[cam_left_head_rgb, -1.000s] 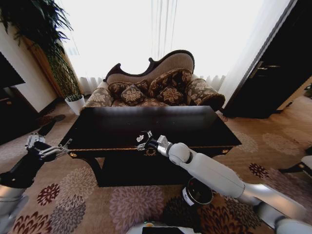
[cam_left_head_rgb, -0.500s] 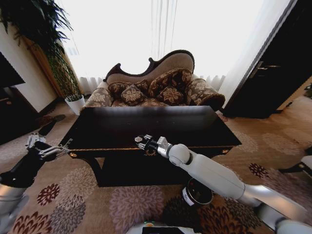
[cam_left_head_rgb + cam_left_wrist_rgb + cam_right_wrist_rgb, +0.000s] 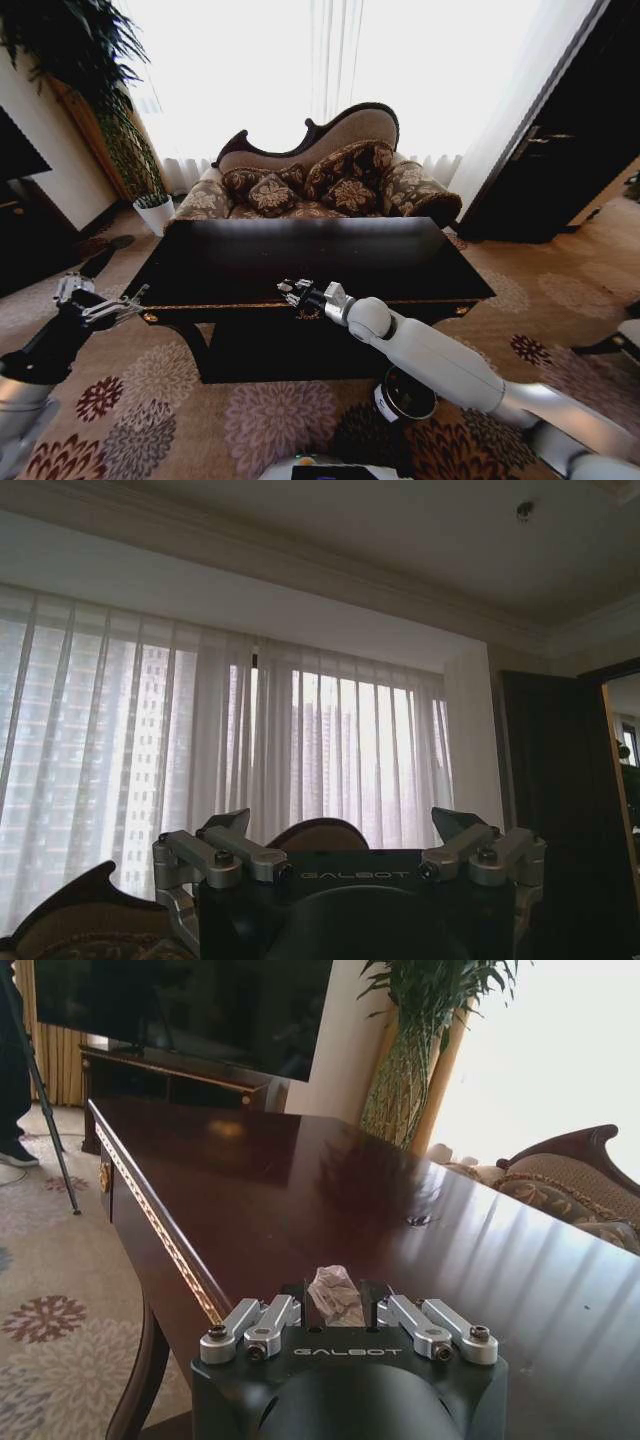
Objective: Move to the front of the table and place the trash on the table into the trash bin.
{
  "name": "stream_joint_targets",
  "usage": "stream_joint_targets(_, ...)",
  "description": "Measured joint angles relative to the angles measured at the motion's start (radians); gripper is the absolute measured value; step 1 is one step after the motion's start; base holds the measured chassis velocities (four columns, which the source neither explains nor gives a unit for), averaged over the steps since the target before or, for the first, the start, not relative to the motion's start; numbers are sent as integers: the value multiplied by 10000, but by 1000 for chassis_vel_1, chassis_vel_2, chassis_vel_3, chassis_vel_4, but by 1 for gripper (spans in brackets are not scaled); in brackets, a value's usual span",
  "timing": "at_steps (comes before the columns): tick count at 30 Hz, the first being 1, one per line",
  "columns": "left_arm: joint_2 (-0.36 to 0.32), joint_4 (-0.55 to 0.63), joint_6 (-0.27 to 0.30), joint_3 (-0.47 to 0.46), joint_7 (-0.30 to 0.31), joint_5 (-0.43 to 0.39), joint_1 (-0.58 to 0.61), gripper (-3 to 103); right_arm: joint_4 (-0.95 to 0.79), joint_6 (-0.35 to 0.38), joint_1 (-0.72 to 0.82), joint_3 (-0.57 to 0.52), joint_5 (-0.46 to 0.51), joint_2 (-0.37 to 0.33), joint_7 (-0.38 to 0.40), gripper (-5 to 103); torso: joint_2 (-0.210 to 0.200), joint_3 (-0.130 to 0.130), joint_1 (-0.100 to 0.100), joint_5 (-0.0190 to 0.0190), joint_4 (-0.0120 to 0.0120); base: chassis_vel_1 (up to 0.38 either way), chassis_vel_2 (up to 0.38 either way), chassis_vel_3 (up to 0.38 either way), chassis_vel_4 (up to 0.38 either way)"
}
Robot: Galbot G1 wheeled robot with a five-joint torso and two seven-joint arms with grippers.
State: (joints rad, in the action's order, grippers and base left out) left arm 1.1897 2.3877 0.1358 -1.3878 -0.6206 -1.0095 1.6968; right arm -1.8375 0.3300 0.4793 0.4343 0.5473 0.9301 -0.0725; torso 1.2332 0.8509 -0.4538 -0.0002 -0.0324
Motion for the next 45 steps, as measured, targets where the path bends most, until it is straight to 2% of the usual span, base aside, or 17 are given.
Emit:
stream_joint_targets(4, -15, -2, -1, 36, 0, -9, -23, 100, -213, -57, 183, -259, 58, -135, -110, 31, 0, -1, 0, 0, -1, 0, 0, 0, 0)
stream_joint_targets(8, 3, 0, -1, 146, 0, 20, -59, 100, -239, -200, 312, -398, 60, -179, -250, 10, 0, -1, 0, 0, -1, 0, 0, 0, 0)
stream_joint_targets(10, 10, 4, -1, 157, 1, 28, -59, 100, -253, -209, 350, -432, 59, -179, -256, 10, 0, 0, -1, 0, -1, 0, 0, 0, 0)
stream_joint_targets(13, 10, 11, -1, 145, 1, 37, -49, 100, -360, -224, 537, -650, 59, -192, -285, 1, 0, 0, 0, 0, 0, 0, 0, 0, 0)
stream_joint_targets(21, 23, 9, -1, 155, 2, 21, -95, 100, -614, -358, 993, -1336, 159, -351, -388, 0, 0, -1, -2, 0, 0, 0, 0, 0, 0)
stream_joint_targets(27, 15, -57, -2, 227, 4, 21, -210, 100, -1383, -500, 2441, -2758, 321, -628, -453, 0, 0, -1, -2, 1, 0, 0, 0, 0, 0)
stream_joint_targets(33, 35, -102, -2, 492, 9, 20, -424, 100, -2681, -979, 5004, -4526, 310, -807, -1166, 0, 0, -1, -1, 0, -3, 0, 0, 0, 0)
stream_joint_targets(36, 35, -129, -2, 620, 13, 24, -530, 100, -3446, -1563, 6487, -5676, 389, -793, -1959, 0, 0, -2, -1, 1, -2, 0, 0, 0, 0)
stream_joint_targets(37, 35, -129, -2, 620, 13, 24, -530, 100, -3446, -1563, 6487, -5676, 389, -793, -1959, 0, 0, -2, -1, 1, -2, 0, 0, 0, 0)
stream_joint_targets(39, 4, -143, -15, 681, 13, 25, -576, 100, -3760, -2044, 7521, -6489, 445, -762, -2699, 0, 1, -2, -1, 0, -2, 0, 0, 0, 0)
stream_joint_targets(42, -45, -139, -25, 718, 14, 1, -621, 100, -3841, -2532, 8416, -7138, 371, -752, -3344, 0, 1, -2, -1, 0, -3, 0, 0, 0, 0)
stream_joint_targets(45, -58, -96, -26, 746, 14, -16, -628, 100, -3731, -2734, 8749, -7247, 155, -707, -3455, 0, 1, -2, 0, 0, -2, 0, 0, 0, 0)
